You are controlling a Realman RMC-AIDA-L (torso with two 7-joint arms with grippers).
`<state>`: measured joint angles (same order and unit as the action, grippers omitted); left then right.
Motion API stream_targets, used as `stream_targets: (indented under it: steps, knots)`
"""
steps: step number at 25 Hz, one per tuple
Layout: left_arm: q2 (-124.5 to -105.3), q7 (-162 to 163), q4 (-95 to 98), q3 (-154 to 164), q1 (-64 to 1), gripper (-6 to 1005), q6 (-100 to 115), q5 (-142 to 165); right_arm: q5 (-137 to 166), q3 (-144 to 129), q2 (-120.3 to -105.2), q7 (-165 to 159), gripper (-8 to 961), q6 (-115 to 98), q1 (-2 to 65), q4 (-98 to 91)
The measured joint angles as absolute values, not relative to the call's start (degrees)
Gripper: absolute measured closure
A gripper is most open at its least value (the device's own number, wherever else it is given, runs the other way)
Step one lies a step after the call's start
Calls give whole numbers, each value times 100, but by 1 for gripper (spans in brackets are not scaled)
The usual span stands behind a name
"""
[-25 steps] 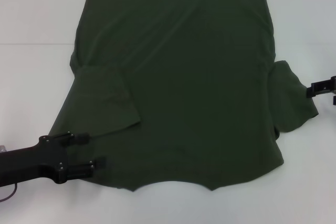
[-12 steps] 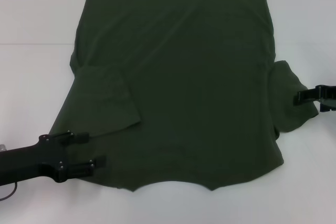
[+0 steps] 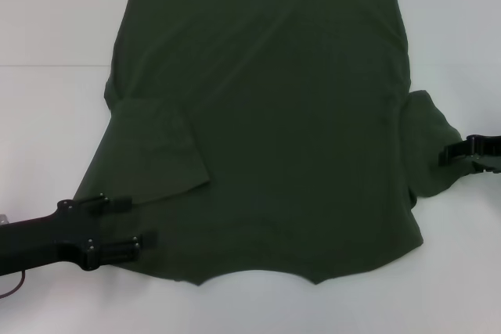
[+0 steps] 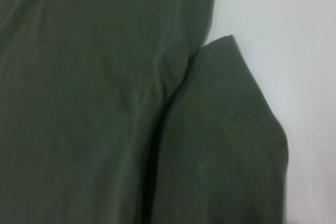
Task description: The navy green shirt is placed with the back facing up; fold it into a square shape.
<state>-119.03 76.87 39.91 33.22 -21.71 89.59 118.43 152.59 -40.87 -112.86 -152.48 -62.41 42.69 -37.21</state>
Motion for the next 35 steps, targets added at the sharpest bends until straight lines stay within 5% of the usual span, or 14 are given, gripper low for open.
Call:
stream_targets:
  steps: [8,13,19,35]
  knots:
    - [-11908,7666,3991,3322,-2171,140,8955,11816,15251,-4113,-11285,-15239,425,-6242,4264,-3732]
    - [-11909,7657,3991,3322,-2171,139,8951,11813,15258,-4114,-11285,-15239,674,-6231,4271,-3720]
    - [-11920,7648,3991,3322,-2171,139,8861,11812,15257,-4113,-11285,-15240,866,-6219,4275,-3721]
    - [-11924,7682,3987,3322,-2189,139,8810,11812,14480,-3894,-11208,-14936,935,-6241,3948,-4058]
